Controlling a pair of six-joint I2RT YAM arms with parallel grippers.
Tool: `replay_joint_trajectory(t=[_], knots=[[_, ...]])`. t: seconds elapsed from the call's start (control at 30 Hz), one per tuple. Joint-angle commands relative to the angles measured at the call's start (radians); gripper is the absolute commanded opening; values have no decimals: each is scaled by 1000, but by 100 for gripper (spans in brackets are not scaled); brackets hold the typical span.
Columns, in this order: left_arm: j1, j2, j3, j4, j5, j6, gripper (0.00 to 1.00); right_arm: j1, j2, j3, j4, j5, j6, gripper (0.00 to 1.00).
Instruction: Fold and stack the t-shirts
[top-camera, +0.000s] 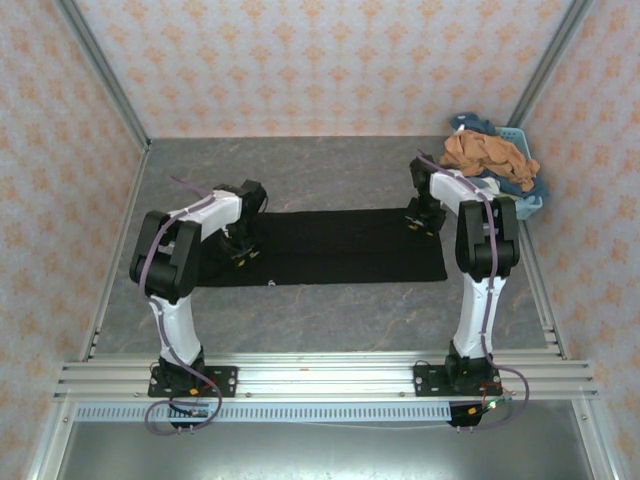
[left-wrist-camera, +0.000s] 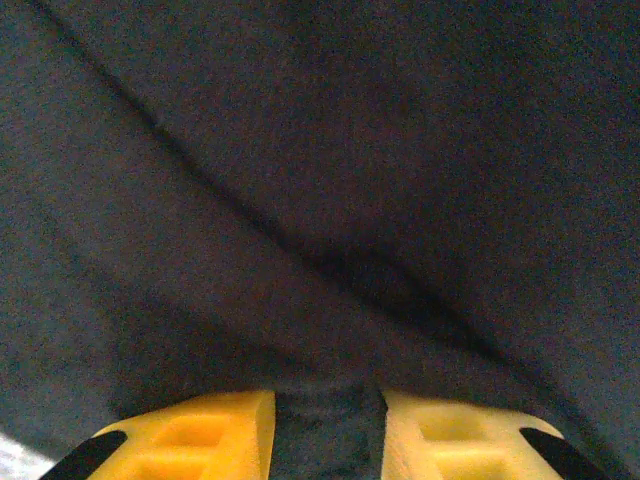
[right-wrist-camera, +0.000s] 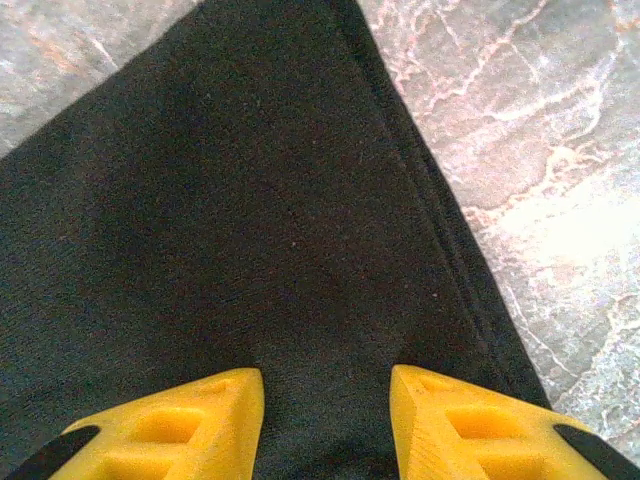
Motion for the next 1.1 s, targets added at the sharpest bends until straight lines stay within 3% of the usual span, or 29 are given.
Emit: replay_joint_trajectory(t=[0.0,0.13,0.27,0.53,0.67,0.9,1.07], knots=[[50,85,89,19,-39,36,31,-2,-24,-79,-113,69,84,40],[83,244,317,-7,-40,136,32,0,-107,-195,-118,35,202,41],[83,459,676,-80,-7,209,32,51,-211,-344,-83,-71,353,41],[31,807,1259,-66,176,139,33,348,-378,-699,99,-279,813,42],[-18,868,1298,85,260,71,32,498,-362,-720,151,-297,953,43],[-83,943,1349,308,303,-15,32,621,-274,-662,254,-345,1086,43],[-105,996,1480,256,293,-9,32,692,-216,-614,300,-401,1143,44]])
